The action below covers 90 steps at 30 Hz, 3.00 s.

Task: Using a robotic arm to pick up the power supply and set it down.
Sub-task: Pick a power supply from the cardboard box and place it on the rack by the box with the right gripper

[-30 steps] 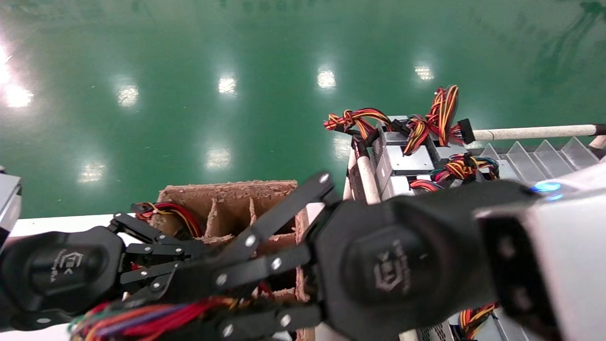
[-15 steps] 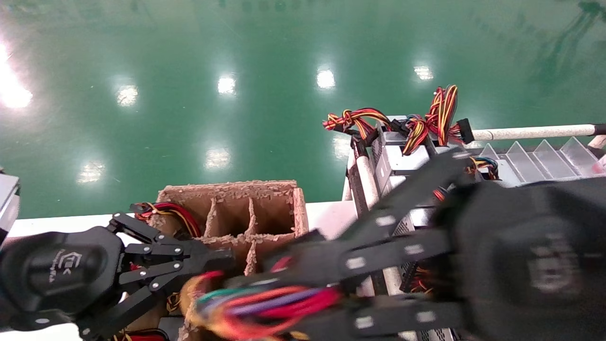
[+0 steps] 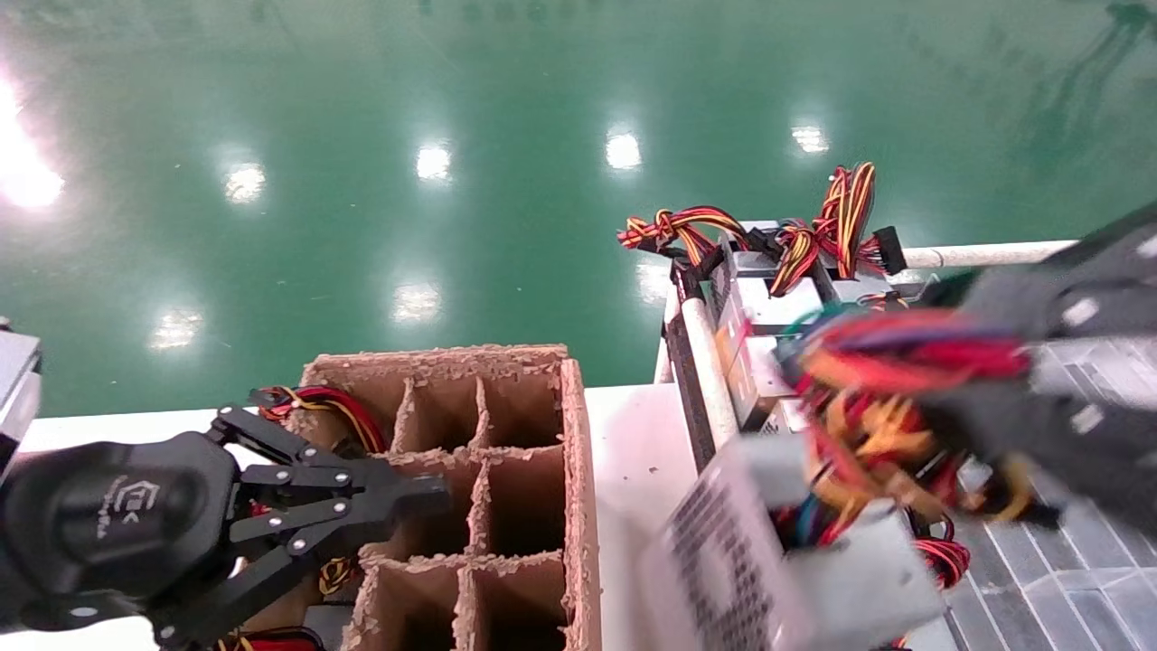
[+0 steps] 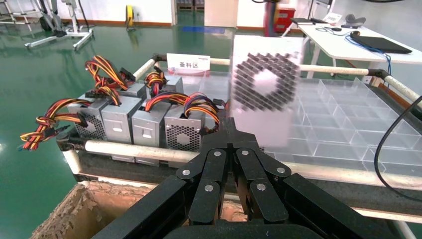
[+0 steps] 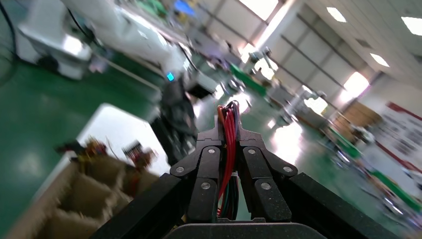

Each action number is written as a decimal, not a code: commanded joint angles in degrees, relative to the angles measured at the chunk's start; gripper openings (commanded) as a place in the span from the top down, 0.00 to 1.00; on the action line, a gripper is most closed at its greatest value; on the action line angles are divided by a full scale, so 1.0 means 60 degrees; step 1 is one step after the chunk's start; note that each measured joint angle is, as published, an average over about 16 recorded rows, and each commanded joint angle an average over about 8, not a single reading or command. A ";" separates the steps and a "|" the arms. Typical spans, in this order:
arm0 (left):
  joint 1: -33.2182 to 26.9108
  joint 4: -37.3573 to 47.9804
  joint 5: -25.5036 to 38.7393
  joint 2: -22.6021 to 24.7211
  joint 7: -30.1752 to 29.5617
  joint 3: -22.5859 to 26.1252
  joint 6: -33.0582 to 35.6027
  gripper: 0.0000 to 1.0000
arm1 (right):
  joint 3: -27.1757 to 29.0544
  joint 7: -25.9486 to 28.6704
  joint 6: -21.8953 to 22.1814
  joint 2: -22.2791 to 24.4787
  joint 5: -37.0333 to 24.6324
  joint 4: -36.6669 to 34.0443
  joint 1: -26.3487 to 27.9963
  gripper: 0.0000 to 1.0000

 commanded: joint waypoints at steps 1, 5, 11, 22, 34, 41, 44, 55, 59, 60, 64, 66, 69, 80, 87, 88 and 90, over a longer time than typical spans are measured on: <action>0.0000 0.0000 0.0000 0.0000 0.0000 0.0000 0.0000 1.00 | 0.0094 0.0147 -0.0028 0.0355 -0.0168 -0.0071 0.0264 1.00; 0.0000 0.0000 0.0000 0.0000 0.0000 0.0000 0.0000 1.00 | 0.0263 0.0464 -0.0100 0.0910 -0.0653 -0.0375 0.0815 1.00; 0.0000 0.0000 0.0000 0.0000 0.0000 0.0000 0.0000 1.00 | 0.0399 0.0801 -0.0197 0.1650 -0.1413 -0.0838 0.1439 1.00; 0.0000 0.0000 -0.0001 0.0000 0.0000 0.0001 0.0000 1.00 | -0.0012 0.0792 -0.0279 0.2932 -0.2243 -0.1826 0.1414 1.00; 0.0000 0.0000 -0.0001 0.0000 0.0001 0.0001 0.0000 1.00 | -0.0741 -0.0186 -0.0234 0.3222 -0.2094 -0.3445 0.0698 1.00; 0.0000 0.0000 -0.0001 -0.0001 0.0001 0.0002 -0.0001 1.00 | -0.0697 -0.0551 -0.0200 0.3242 -0.2031 -0.4152 0.0736 1.00; -0.0001 0.0000 -0.0001 -0.0001 0.0001 0.0002 -0.0001 1.00 | -0.0674 -0.0609 -0.0173 0.3173 -0.2112 -0.4359 0.0759 1.00; -0.0001 0.0000 -0.0001 -0.0001 0.0001 0.0002 -0.0001 1.00 | -0.0737 -0.0799 -0.0137 0.2644 -0.2874 -0.5342 0.0835 1.00; -0.0001 0.0000 -0.0002 -0.0001 0.0001 0.0002 -0.0001 1.00 | -0.0761 -0.0790 -0.0154 0.2581 -0.3108 -0.5523 0.0908 1.00; -0.0001 0.0000 -0.0002 -0.0001 0.0001 0.0002 -0.0001 1.00 | -0.0769 -0.0783 -0.0158 0.2564 -0.3156 -0.5543 0.0924 1.00; -0.0001 0.0000 -0.0002 -0.0001 0.0001 0.0003 -0.0001 1.00 | -0.0824 -0.0750 -0.0171 0.2411 -0.3321 -0.5539 0.0977 1.00; -0.0001 0.0000 -0.0002 -0.0001 0.0001 0.0003 -0.0001 1.00 | -0.0862 -0.0746 -0.0170 0.2274 -0.3405 -0.5507 0.1004 1.00; -0.0001 0.0000 -0.0002 -0.0001 0.0001 0.0003 -0.0001 1.00 | -0.0926 -0.0764 -0.0166 0.1998 -0.3571 -0.5467 0.1071 1.00; -0.0001 0.0000 -0.0002 -0.0001 0.0002 0.0003 -0.0001 1.00 | -0.1384 -0.0688 -0.0187 0.0731 -0.4357 -0.5456 0.1409 1.00; -0.0001 0.0000 -0.0002 -0.0001 0.0002 0.0003 -0.0001 1.00 | -0.1654 -0.0661 -0.0193 0.0243 -0.4279 -0.5446 0.1528 1.00; -0.0001 0.0000 -0.0002 -0.0001 0.0002 0.0003 -0.0001 1.00 | -0.1672 -0.0675 -0.0191 0.0194 -0.4234 -0.5458 0.1552 1.00; -0.0001 0.0000 -0.0002 -0.0001 0.0002 0.0004 -0.0001 1.00 | -0.1699 -0.0711 -0.0187 0.0102 -0.4129 -0.5496 0.1605 1.00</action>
